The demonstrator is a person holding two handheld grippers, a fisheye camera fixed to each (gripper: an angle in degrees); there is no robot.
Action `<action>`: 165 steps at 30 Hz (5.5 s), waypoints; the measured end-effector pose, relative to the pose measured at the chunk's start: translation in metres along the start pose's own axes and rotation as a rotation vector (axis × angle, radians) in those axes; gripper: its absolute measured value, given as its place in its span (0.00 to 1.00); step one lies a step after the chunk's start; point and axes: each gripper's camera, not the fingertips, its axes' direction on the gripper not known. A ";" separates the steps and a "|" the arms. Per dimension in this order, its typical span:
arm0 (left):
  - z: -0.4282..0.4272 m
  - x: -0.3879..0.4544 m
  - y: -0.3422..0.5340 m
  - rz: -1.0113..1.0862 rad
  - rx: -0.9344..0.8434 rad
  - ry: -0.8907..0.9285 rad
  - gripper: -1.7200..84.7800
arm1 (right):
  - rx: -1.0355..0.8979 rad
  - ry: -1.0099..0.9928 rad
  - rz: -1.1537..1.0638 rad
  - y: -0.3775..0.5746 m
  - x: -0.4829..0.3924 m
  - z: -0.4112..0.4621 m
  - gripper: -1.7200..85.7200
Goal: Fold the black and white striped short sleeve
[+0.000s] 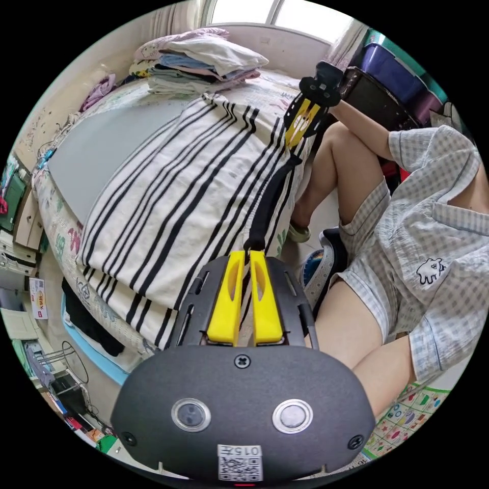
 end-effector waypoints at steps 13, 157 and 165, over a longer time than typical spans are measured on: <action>-0.084 -0.067 -0.033 -0.063 0.319 -0.035 0.02 | 0.184 0.055 0.256 0.004 0.121 -0.092 0.02; -0.106 -0.013 0.355 -1.056 0.606 0.002 0.03 | 0.260 -0.100 0.952 0.207 0.016 -0.201 0.03; -0.098 0.001 0.350 -1.082 0.612 -0.100 0.01 | 0.174 -0.106 0.929 0.205 0.011 -0.202 0.01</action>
